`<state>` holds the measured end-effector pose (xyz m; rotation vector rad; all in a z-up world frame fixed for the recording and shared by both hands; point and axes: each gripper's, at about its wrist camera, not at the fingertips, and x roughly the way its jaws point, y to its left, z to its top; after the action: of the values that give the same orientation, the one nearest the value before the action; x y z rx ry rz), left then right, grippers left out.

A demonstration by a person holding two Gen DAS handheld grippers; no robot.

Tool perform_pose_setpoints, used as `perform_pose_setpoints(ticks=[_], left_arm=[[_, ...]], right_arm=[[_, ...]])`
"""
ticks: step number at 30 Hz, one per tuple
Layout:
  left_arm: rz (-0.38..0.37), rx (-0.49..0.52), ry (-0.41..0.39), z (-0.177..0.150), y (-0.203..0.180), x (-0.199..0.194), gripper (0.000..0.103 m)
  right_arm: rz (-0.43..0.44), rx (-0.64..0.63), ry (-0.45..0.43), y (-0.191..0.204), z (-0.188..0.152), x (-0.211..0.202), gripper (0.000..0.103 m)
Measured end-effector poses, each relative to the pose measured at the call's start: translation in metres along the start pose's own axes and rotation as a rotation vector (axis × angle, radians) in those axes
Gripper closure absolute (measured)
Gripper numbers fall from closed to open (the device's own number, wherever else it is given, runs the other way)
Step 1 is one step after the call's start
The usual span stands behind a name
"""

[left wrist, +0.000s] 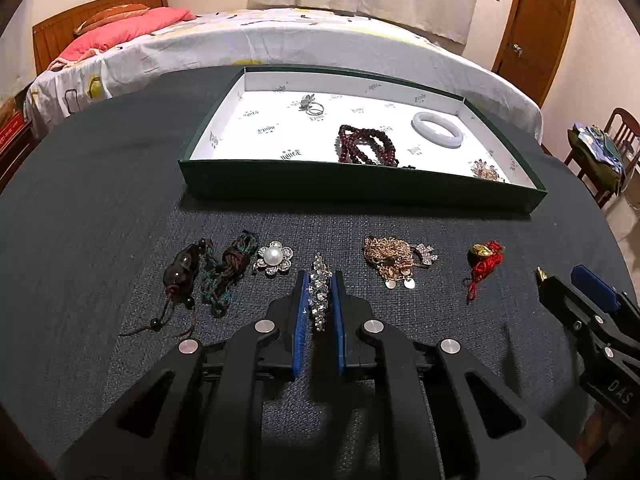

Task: Organize jewelry
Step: 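Lift the rhinestone brooch with the left tool while the right tool grasps the red tassel charm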

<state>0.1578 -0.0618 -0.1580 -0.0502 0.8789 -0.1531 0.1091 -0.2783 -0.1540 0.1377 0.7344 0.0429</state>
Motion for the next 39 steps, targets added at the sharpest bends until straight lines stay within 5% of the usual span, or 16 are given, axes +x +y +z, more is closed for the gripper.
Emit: perform_pose_setpoints(ticks=[23,39], left_arm=[[0.005,0.026,0.008,0.0,-0.004,0.004,0.089],[0.029,0.016,-0.076,0.01,0.006,-0.02,0.09]], right_arm=[[0.0,-0.006,0.008,0.003,-0.001,0.003,0.029],[0.003,-0.029,0.008,0.021,0.006,0.01,0.029]])
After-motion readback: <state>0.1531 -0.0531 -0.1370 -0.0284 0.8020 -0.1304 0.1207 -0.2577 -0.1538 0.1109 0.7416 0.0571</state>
